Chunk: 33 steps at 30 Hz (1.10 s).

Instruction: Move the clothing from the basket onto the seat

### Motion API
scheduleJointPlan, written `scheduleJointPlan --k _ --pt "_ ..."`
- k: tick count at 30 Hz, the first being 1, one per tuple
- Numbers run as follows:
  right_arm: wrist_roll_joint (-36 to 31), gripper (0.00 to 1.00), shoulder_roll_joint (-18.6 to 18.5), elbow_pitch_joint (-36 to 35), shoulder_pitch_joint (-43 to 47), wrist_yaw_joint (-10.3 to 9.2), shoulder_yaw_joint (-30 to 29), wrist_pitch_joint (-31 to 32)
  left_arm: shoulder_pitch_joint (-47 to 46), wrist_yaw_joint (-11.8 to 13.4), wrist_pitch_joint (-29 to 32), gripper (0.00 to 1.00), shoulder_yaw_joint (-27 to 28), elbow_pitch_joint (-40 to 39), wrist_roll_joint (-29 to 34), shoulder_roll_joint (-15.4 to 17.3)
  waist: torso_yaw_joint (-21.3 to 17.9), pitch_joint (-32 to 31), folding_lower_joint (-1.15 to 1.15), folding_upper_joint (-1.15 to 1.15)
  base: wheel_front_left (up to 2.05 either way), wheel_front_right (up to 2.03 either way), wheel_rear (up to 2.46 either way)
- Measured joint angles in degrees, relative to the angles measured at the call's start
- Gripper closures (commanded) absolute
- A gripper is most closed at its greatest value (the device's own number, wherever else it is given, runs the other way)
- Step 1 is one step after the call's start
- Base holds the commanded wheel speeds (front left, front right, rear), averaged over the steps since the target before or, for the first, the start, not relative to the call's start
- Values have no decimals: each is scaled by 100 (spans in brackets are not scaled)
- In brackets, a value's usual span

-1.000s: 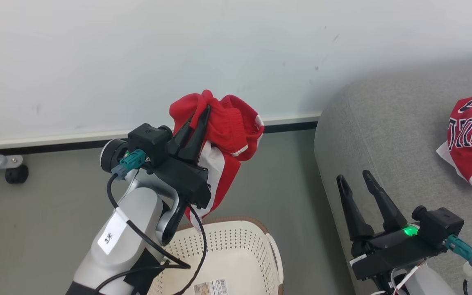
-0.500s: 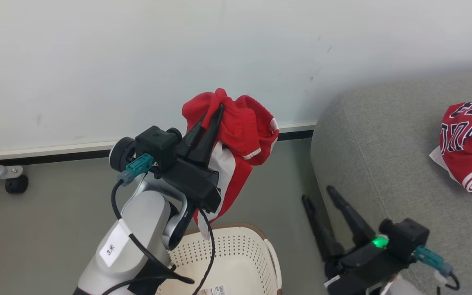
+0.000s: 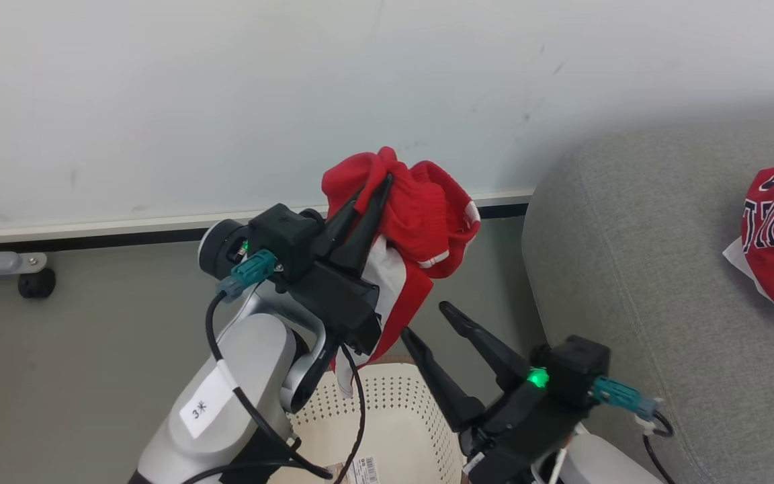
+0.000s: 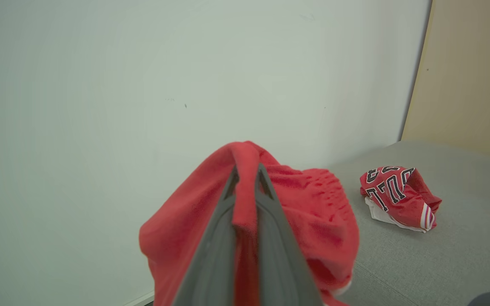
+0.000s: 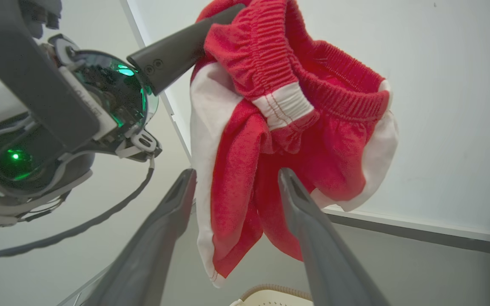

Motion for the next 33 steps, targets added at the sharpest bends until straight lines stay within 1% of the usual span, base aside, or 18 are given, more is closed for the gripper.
scheduleJointPlan --k 3,8,13,21,22,23,24,33 --pt "36 0 34 155 -160 1 145 73 -1 0 71 100 -66 -51 0 -3 34 30 0 0 0 0 0" --pt "154 0 94 671 -538 1 434 242 -18 20 146 100 -310 -210 -52 2 134 115 0 1 0 0 0" --pt "312 0 166 1183 -903 1 577 294 -91 70 191 100 -492 -314 -236 2 248 197 0 0 0 0 0" --pt "792 0 321 1852 -1402 1 960 337 -124 132 246 100 -687 -371 -347 4 409 280 0 0 0 0 0" --pt "834 23 337 1917 -1455 1 1002 336 -124 152 247 100 -706 -376 -361 4 425 285 1 0 0 0 0" --pt "895 54 350 1960 -1512 1 1047 324 -124 176 267 100 -708 -379 -368 2 437 291 1 0 0 0 0" --pt "954 100 367 1994 -1558 1 1066 282 -124 177 271 100 -708 -379 -377 5 445 297 0 0 0 0 0" --pt "1177 100 374 2197 -1645 1 1247 21 -123 275 298 100 -623 -337 -387 3 457 318 0 0 0 0 0"
